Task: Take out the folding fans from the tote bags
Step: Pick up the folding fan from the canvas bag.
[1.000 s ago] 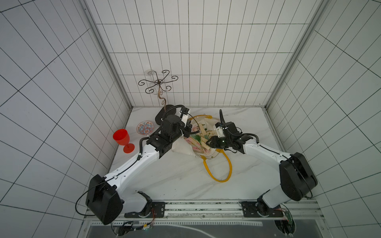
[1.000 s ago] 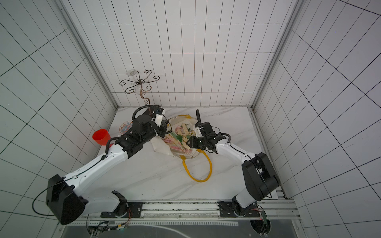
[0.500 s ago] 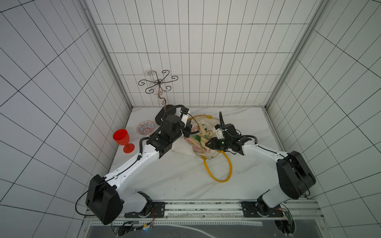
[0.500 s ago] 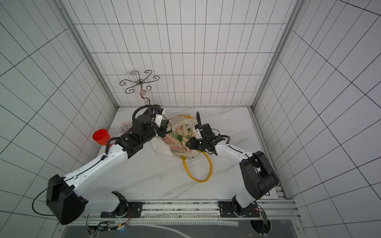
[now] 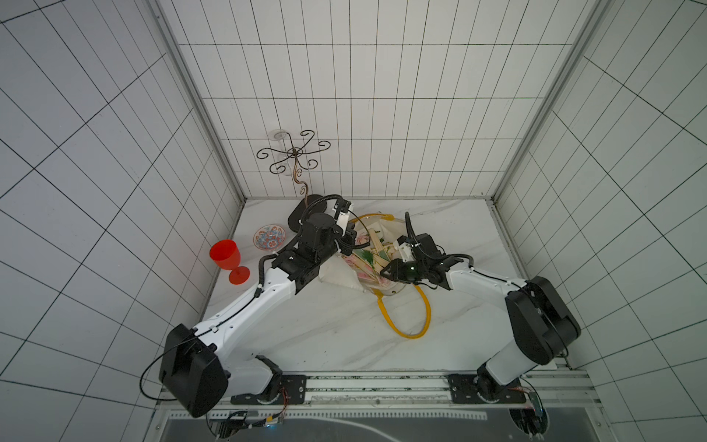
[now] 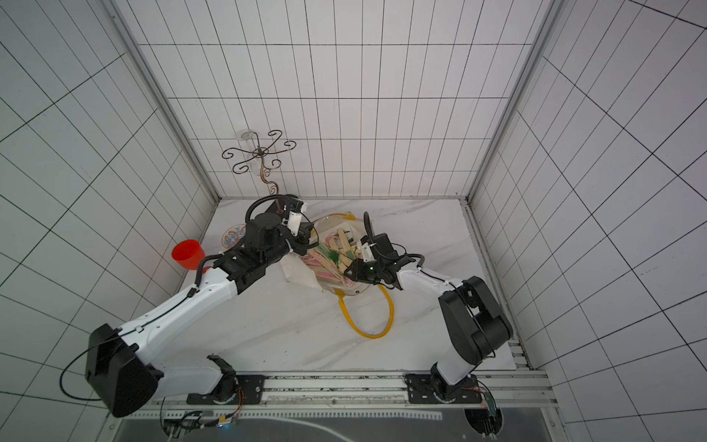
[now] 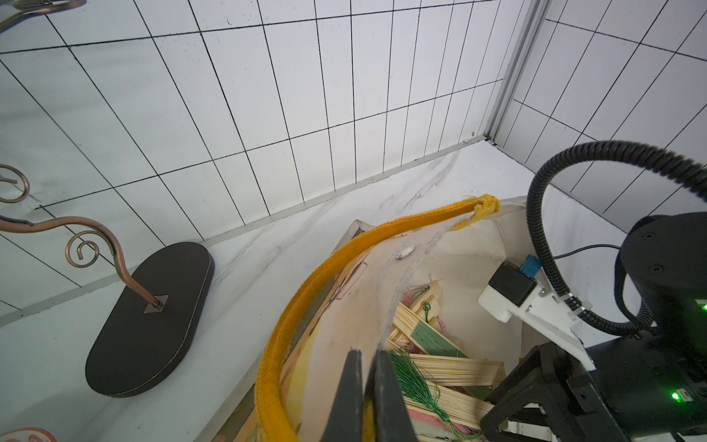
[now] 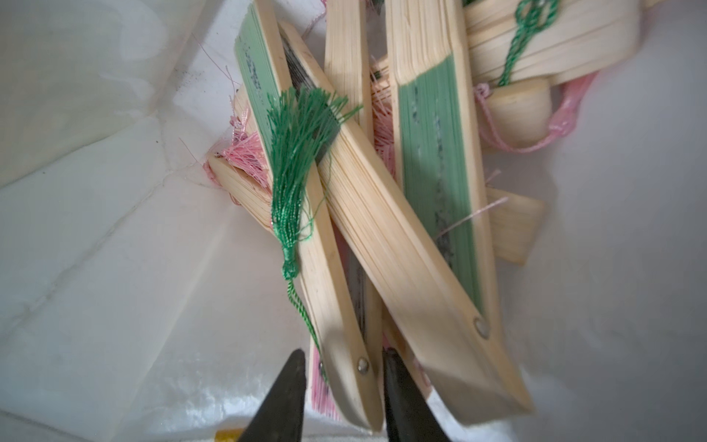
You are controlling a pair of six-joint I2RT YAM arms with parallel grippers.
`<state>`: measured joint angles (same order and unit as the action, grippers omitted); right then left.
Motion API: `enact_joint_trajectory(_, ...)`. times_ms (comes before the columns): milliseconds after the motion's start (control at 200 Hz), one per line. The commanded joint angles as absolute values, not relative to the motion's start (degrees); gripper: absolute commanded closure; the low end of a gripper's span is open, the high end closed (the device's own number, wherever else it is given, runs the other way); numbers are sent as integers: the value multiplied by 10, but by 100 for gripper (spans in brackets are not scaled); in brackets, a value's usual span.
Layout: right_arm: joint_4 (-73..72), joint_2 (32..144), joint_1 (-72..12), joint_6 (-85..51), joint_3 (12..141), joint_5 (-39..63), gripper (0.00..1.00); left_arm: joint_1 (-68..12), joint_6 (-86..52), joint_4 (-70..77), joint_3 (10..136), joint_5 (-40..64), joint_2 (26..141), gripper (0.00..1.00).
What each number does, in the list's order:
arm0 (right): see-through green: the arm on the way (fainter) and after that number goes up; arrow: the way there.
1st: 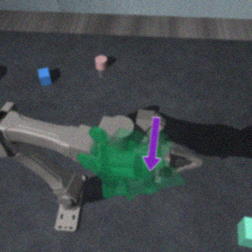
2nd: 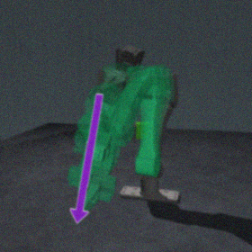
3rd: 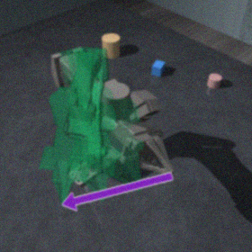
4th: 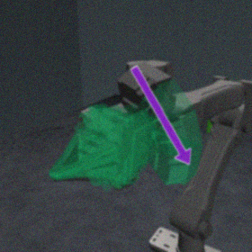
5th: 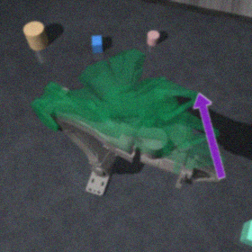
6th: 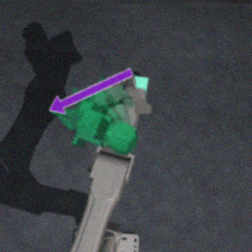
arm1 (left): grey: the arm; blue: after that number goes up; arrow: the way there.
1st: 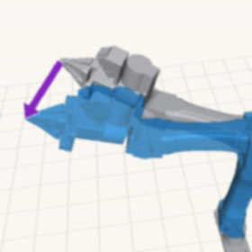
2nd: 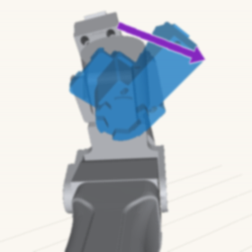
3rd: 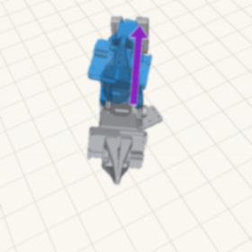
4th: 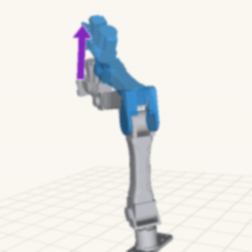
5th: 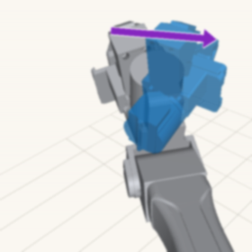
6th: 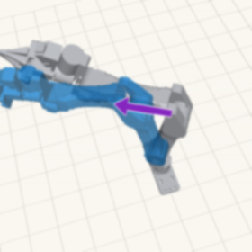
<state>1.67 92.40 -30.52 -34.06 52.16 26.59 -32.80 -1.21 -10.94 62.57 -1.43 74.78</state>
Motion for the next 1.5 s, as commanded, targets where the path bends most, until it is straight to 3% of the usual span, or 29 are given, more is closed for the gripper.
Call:
enact_joint_trajectory(0,-14,930,-306,-353,493,292,68,-325,-20,-91,645,-9,751,100)
enact_joint_trajectory(670,-10,899,-306,-362,500,300,100,-325,-24,-90,643,-12,751,100)
enact_joint_trajectory(1109,79,805,-291,-328,512,282,100,-313,-60,-98,656,-46,758,100)
enact_joint_trajectory(1499,148,685,-228,-286,471,289,100,-246,-88,-94,645,-55,750,100)
